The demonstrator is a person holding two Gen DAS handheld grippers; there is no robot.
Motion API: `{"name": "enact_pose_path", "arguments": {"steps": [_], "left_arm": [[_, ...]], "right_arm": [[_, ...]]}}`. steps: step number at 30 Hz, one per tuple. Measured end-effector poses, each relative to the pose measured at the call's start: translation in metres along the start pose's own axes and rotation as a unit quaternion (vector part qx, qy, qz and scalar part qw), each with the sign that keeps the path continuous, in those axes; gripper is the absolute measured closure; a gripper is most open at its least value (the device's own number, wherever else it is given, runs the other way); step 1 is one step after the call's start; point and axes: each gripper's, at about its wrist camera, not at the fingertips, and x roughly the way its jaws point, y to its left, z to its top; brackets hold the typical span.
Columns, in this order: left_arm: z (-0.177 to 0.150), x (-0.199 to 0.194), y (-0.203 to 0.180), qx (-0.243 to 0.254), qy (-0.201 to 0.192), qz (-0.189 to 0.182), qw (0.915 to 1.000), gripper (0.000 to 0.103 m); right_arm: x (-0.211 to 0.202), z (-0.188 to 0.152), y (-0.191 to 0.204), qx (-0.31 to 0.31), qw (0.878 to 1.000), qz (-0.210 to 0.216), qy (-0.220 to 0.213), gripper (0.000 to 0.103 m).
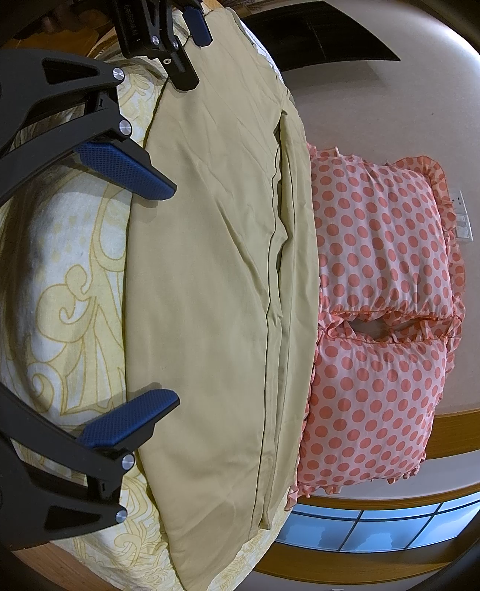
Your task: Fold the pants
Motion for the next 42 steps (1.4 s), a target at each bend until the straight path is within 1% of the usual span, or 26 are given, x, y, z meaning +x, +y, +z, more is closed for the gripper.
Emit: {"name": "enact_pose_path", "arguments": {"steps": [20, 24, 27, 29, 30, 31, 33, 36, 38, 39, 40, 41, 42], "left_arm": [[0.0, 0.0, 0.0, 0.001, 0.0, 0.0, 1.0, 0.002], [0.002, 0.001, 0.0, 0.004, 0.008, -0.004, 1.0, 0.002], [0.004, -0.003, 0.001, 0.008, 0.013, -0.008, 0.9999, 0.002], [0.005, -0.002, 0.002, 0.011, 0.019, -0.012, 0.9997, 0.002], [0.006, -0.003, 0.005, 0.01, 0.025, -0.015, 0.9995, 0.002], [0.009, -0.003, 0.006, 0.009, 0.027, -0.015, 0.9995, 0.002], [0.021, -0.008, 0.012, 0.005, 0.014, -0.01, 0.9998, 0.002], [0.044, -0.013, 0.017, 0.008, -0.013, 0.014, 0.9998, 0.002], [0.06, -0.013, 0.017, 0.007, -0.026, 0.023, 0.9994, 0.002], [0.066, -0.01, 0.017, 0.006, -0.029, 0.024, 0.9993, 0.002], [0.073, -0.007, 0.017, 0.005, -0.031, 0.025, 0.9992, 0.002], [0.078, -0.003, 0.016, 0.004, -0.031, 0.026, 0.9992, 0.002], [0.082, 0.0, 0.015, 0.002, -0.03, 0.026, 0.9992, 0.002]], "right_arm": [[0.0, 0.002, 0.001, -0.001, 1.0, 0.0, 0.001, 0.001], [0.002, 0.001, -0.001, -0.005, 1.0, 0.005, 0.003, 0.001], [0.001, 0.002, -0.001, -0.008, 1.0, 0.012, 0.009, 0.001], [0.004, 0.009, -0.008, -0.008, 0.999, 0.022, 0.038, 0.001], [0.004, 0.012, -0.011, -0.004, 0.999, 0.023, 0.042, 0.001], [0.001, 0.025, -0.023, 0.012, 0.999, 0.024, 0.042, 0.001], [-0.002, 0.051, -0.047, 0.034, 0.999, 0.015, 0.033, 0.001], [0.012, 0.106, -0.099, 0.079, 0.996, -0.04, 0.03, 0.001], [0.037, 0.141, -0.14, 0.131, 0.988, -0.076, 0.042, 0.001], [0.059, 0.159, -0.168, 0.17, 0.979, -0.093, 0.056, 0.001], [0.075, 0.169, -0.184, 0.193, 0.974, -0.1, 0.065, 0.001], [0.104, 0.18, -0.208, 0.226, 0.963, -0.117, 0.087, 0.009], [0.128, 0.187, -0.228, 0.254, 0.952, -0.134, 0.108, 0.024]]}}
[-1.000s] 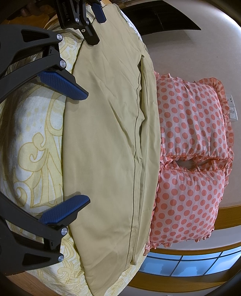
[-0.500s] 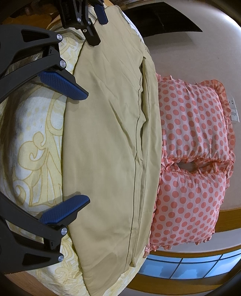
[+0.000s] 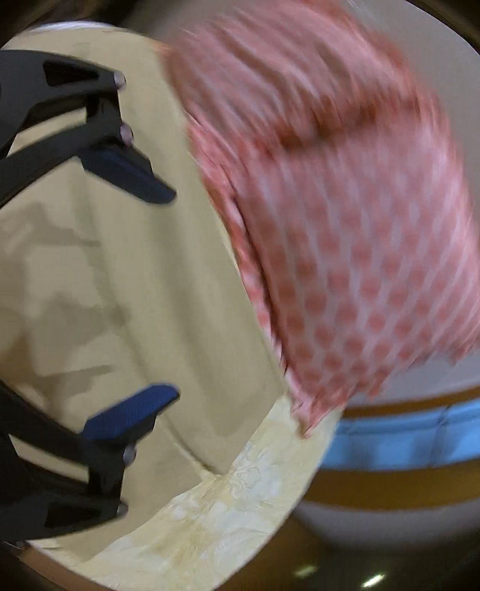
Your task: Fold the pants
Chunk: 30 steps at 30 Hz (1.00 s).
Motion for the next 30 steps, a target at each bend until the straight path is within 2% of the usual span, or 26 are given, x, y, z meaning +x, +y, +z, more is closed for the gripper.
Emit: {"name": "enact_pose_path", "arguments": {"steps": [2, 5, 8, 10, 12, 13, 14, 15, 17, 18, 21, 23, 26, 28, 30], "left_arm": [[0.007, 0.006, -0.002, -0.003, 0.002, -0.001, 1.0, 0.002], [0.017, 0.017, -0.004, -0.002, 0.002, 0.006, 1.0, 0.002], [0.02, 0.023, -0.004, 0.0, 0.004, 0.014, 0.9999, 0.002], [0.022, 0.03, -0.003, 0.002, 0.008, 0.019, 0.9998, 0.002], [0.022, 0.036, -0.002, 0.003, 0.013, 0.02, 0.9997, 0.002], [0.022, 0.039, -0.002, 0.004, 0.016, 0.02, 0.9997, 0.002], [0.021, 0.041, -0.002, 0.005, 0.02, 0.021, 0.9996, 0.002], [0.021, 0.043, -0.001, 0.005, 0.023, 0.021, 0.9995, 0.002], [0.022, 0.043, 0.001, 0.004, 0.022, 0.019, 0.9996, 0.002], [0.023, 0.042, 0.004, 0.002, 0.02, 0.015, 0.9997, 0.002], [0.028, 0.037, 0.014, -0.01, 0.01, -0.002, 0.9999, 0.002], [0.032, 0.032, 0.02, -0.02, 0.005, -0.016, 0.9997, 0.002], [0.04, 0.024, 0.04, -0.047, -0.018, -0.045, 0.9978, 0.002], [0.046, 0.02, 0.054, -0.065, -0.033, -0.06, 0.9956, 0.002], [0.056, 0.02, 0.066, -0.073, -0.04, -0.068, 0.9942, 0.002]], "right_arm": [[0.041, 0.025, -0.011, 0.048, 0.998, -0.021, 0.037, 0.043], [0.106, 0.056, -0.023, 0.119, 0.988, -0.057, 0.083, 0.044], [0.137, 0.069, -0.026, 0.146, 0.982, -0.09, 0.083, 0.044], [0.148, 0.073, -0.02, 0.132, 0.981, -0.124, 0.068, 0.043], [0.157, 0.071, -0.006, 0.076, 0.98, -0.171, 0.065, 0.044], [0.159, 0.068, -0.003, 0.057, 0.979, -0.184, 0.062, 0.048], [0.158, 0.062, 0.0, 0.035, 0.98, -0.189, 0.05, 0.059], [0.154, 0.056, -0.001, 0.029, 0.984, -0.172, 0.036, 0.074], [0.142, 0.043, -0.02, 0.051, 0.99, -0.127, 0.015, 0.093], [0.137, 0.037, -0.037, 0.076, 0.993, -0.085, 0.008, 0.096], [0.124, 0.033, -0.064, 0.144, 0.99, -0.003, 0.005, 0.099], [0.083, 0.022, -0.081, 0.176, 0.979, 0.091, -0.044, 0.099], [0.016, -0.007, -0.103, 0.174, 0.964, 0.18, -0.09, 0.099], [-0.027, -0.037, -0.121, 0.186, 0.95, 0.229, -0.104, 0.099], [-0.061, -0.071, -0.137, 0.202, 0.942, 0.247, -0.102, 0.099]]}}
